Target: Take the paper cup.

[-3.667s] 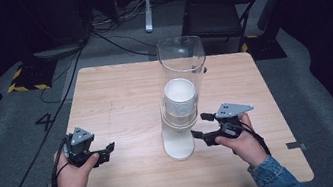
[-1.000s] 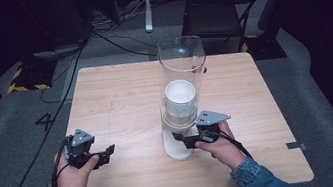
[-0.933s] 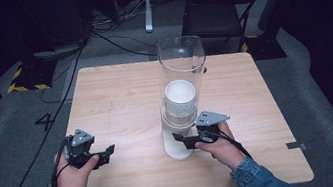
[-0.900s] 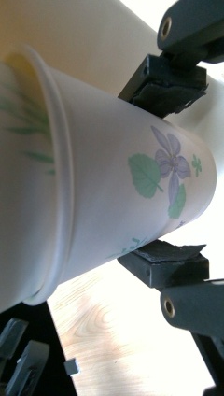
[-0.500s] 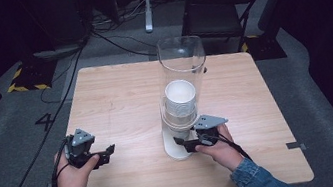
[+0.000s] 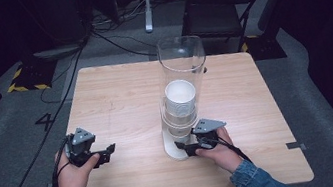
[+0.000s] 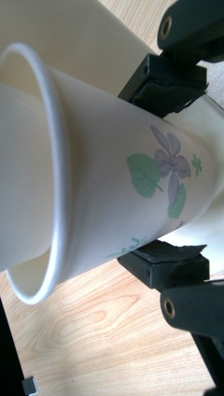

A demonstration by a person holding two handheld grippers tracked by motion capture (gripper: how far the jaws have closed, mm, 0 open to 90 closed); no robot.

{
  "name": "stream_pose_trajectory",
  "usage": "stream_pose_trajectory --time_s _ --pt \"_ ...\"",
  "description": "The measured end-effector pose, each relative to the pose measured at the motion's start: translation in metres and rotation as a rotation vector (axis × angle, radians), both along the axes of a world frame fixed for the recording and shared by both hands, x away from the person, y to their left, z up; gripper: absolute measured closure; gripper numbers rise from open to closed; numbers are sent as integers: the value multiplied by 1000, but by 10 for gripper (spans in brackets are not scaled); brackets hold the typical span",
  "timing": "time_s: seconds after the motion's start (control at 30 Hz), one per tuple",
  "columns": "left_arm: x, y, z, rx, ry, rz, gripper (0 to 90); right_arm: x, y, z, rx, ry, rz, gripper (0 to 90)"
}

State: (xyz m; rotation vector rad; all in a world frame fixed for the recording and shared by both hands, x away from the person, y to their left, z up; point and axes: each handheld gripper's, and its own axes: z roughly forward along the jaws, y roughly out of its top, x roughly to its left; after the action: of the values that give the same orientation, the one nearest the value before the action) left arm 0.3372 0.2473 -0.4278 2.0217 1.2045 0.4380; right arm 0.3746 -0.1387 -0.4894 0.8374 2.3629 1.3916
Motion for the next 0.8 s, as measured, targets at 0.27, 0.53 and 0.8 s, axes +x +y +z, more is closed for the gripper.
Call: stream_pose_trajectory --time_s 0.27,0.53,0.8 --pt "3 -2 0 -4 3 -4 207 -1 -2 -3 -14 12 -7 341" --pt "8 -5 -1 -10 4 -11 206 -3 -12 -3 -26 6 -30 341" --pt "14 -9 -1 -8 7 -27 202 -7 -23 -2 -40 -4 -57 341"
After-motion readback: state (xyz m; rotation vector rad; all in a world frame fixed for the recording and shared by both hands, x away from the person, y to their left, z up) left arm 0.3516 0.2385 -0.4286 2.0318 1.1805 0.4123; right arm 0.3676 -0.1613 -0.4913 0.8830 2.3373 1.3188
